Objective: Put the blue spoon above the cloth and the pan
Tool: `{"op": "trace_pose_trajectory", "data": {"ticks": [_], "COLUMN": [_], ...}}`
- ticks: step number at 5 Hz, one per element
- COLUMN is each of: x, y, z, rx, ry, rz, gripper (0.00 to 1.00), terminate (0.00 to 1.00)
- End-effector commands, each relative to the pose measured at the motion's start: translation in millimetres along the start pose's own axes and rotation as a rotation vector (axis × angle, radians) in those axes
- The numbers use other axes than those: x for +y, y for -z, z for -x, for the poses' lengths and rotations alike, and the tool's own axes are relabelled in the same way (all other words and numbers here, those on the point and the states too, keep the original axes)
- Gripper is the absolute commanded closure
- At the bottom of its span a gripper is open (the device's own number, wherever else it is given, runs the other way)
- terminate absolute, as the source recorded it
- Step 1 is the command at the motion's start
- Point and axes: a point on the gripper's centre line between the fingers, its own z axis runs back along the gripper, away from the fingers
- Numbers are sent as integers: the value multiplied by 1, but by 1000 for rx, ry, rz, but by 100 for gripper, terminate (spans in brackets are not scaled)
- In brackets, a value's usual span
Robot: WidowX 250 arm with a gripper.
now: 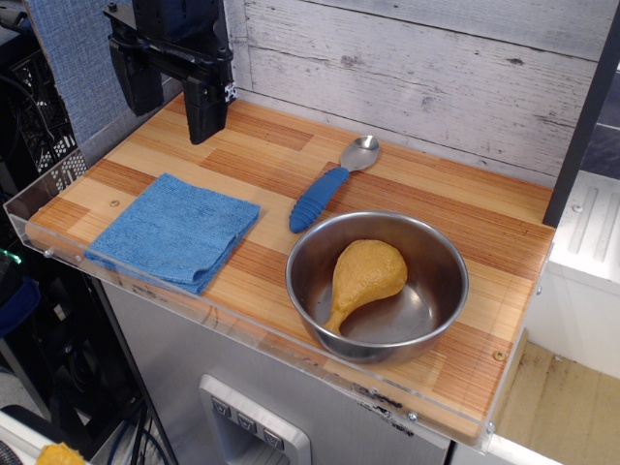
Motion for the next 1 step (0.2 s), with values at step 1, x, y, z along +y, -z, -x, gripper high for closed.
{"op": "trace_pose_trajectory", "data": {"ticks": [1], "x": [4], "y": [-9], "z": [1], "rx": [-43], "ry": [-7], "rz": [-23], "gripper": [0], "terminate": [100]}}
